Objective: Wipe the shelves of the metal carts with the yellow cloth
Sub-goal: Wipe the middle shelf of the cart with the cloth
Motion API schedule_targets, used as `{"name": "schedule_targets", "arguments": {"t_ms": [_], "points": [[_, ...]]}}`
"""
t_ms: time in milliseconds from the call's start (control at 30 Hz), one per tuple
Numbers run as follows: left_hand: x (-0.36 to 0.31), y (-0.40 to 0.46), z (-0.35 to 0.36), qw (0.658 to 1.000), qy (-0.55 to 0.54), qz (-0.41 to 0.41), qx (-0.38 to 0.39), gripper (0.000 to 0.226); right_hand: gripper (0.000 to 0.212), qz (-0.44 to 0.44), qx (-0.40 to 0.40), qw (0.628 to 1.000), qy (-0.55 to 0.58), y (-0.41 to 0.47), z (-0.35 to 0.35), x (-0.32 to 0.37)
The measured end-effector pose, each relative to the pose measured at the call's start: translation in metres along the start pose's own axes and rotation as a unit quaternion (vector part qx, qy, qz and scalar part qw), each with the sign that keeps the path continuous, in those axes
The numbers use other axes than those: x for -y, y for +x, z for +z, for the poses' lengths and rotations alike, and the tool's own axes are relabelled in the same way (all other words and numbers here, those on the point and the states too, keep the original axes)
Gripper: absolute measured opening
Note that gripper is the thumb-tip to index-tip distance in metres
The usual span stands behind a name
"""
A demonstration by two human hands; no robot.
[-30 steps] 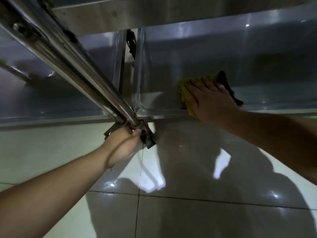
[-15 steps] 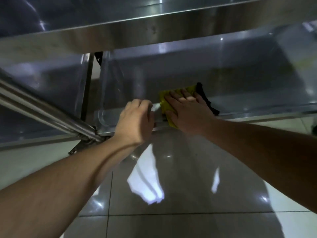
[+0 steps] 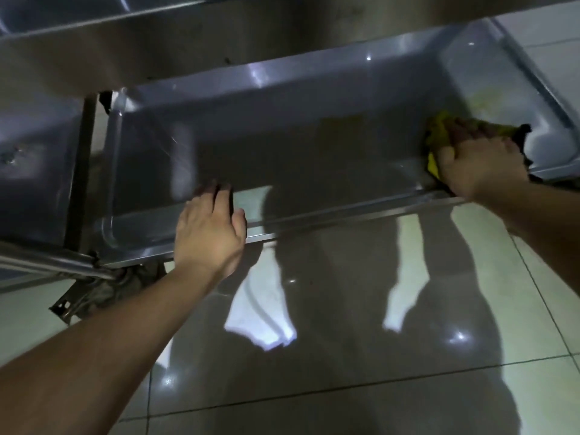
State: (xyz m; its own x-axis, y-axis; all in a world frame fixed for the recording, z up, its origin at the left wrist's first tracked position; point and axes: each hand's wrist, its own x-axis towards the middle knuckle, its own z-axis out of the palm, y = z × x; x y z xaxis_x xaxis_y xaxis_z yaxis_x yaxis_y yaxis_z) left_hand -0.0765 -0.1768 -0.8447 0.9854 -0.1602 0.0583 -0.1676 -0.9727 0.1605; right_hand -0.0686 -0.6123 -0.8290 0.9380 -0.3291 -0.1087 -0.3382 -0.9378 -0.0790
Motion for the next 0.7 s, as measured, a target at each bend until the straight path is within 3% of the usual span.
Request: {"name": "schedule_targets", "arguments": {"t_ms": [100,200,400,533,633,700], "points": [[-0.001,-0.001,0.003,1.0,0.009,-0.006,-0.004,0.054,0.071,0.078,0.029,0.995,0.051,0.019,0.001,0.027],[-0.003,-0.002,0.003,1.0,0.014,-0.013,-0.002,0.056,0.068,0.067,0.031,0.994,0.075,0.04,-0.001,0.085],[-0.002,-0.002,0.006,1.0,0.022,-0.02,-0.009,0.058,0.067,-0.149,0.037,0.986,0.062,0.021,0.01,0.233],[-0.002,-0.004,0.009,0.999,0.041,-0.02,-0.017,0.047,0.063,-0.35,0.043,0.936,0.006,-0.014,0.019,0.304],[-0.002,-0.006,0.01,0.999,0.032,-0.02,-0.03,0.049,0.064,-0.378,0.056,0.924,-0.003,0.002,0.017,0.297],[-0.002,-0.007,0.01,0.999,0.029,-0.011,-0.038,0.052,0.064,-0.317,0.043,0.947,0.019,0.026,0.012,0.276]]}}
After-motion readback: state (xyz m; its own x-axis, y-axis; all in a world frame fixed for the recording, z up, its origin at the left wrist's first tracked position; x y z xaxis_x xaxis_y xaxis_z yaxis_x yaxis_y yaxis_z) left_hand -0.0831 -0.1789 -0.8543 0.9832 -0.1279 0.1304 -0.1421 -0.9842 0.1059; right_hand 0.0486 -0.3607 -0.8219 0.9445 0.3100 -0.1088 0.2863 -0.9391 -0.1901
